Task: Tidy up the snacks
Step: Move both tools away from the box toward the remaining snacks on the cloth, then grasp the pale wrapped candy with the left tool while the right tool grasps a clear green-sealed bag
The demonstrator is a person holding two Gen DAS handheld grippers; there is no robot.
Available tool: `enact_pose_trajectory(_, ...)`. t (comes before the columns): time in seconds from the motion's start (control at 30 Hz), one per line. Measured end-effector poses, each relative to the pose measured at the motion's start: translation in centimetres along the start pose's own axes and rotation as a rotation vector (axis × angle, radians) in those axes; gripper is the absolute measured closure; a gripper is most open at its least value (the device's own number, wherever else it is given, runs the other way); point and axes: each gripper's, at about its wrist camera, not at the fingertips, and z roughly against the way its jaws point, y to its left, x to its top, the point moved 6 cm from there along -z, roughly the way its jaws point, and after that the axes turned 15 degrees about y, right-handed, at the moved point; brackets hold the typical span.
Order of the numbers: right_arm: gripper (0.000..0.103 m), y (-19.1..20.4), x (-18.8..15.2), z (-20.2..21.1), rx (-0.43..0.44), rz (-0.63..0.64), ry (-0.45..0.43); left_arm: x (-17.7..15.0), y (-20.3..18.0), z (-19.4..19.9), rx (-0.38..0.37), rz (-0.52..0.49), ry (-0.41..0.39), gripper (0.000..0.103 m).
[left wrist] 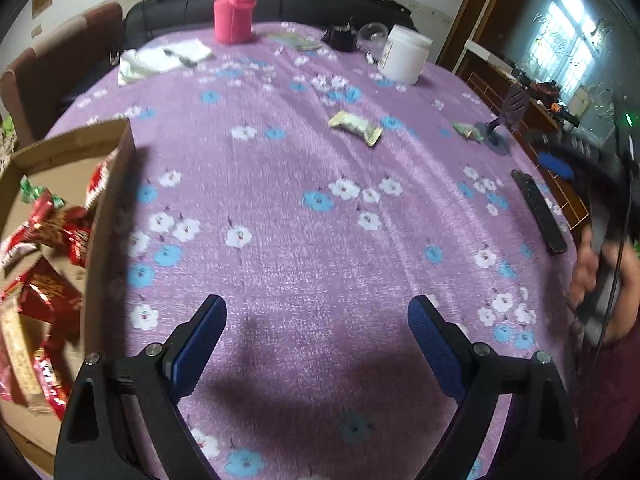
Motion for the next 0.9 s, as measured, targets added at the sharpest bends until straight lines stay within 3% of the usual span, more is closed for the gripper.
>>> enact_pose_trajectory(0.17, 0.047, -1.0, 4.3, -5.4, 0.038, -0.129, 0.092, 0.3, 0.4, -1.4, 0.019, 0.012, 0.013, 0.011)
enact_pose_trajectory(0.37, 0.047, -1.8, 7.8, -11.6, -0.146, -0.156, 0.148, 0.3, 0.5, -2.7, 0.037, -0.009, 0.027, 0.011)
enact_pose_trajectory(0.6, 0.048, -2.3, 9.3, -14.7, -0.238, -0.186, 0.153, -0.1, -0.1, -3.1, 0.045, -0.056, 0.016, 0.000)
enact_pose_trajectory(0.67, 0.074, -2.2, 9.5, -14.9, -0.246, -0.180, 0.148, -0.1, -0.4, -3.4, 0.074, -0.079, 0.023, 0.000)
enact_pose_trajectory(0.77, 0.076, -1.5, 9.3, -14.7, -0.250, -0.135, 0.143, -0.5, -1.0, -3.9, 0.151, -0.141, 0.050, 0.000)
enact_pose_trajectory(0.9, 0.076, -0.8, 7.6, -13.6, -0.175, -0.104, 0.167, -0.5, -0.7, -3.6, 0.112, -0.121, 0.075, 0.000)
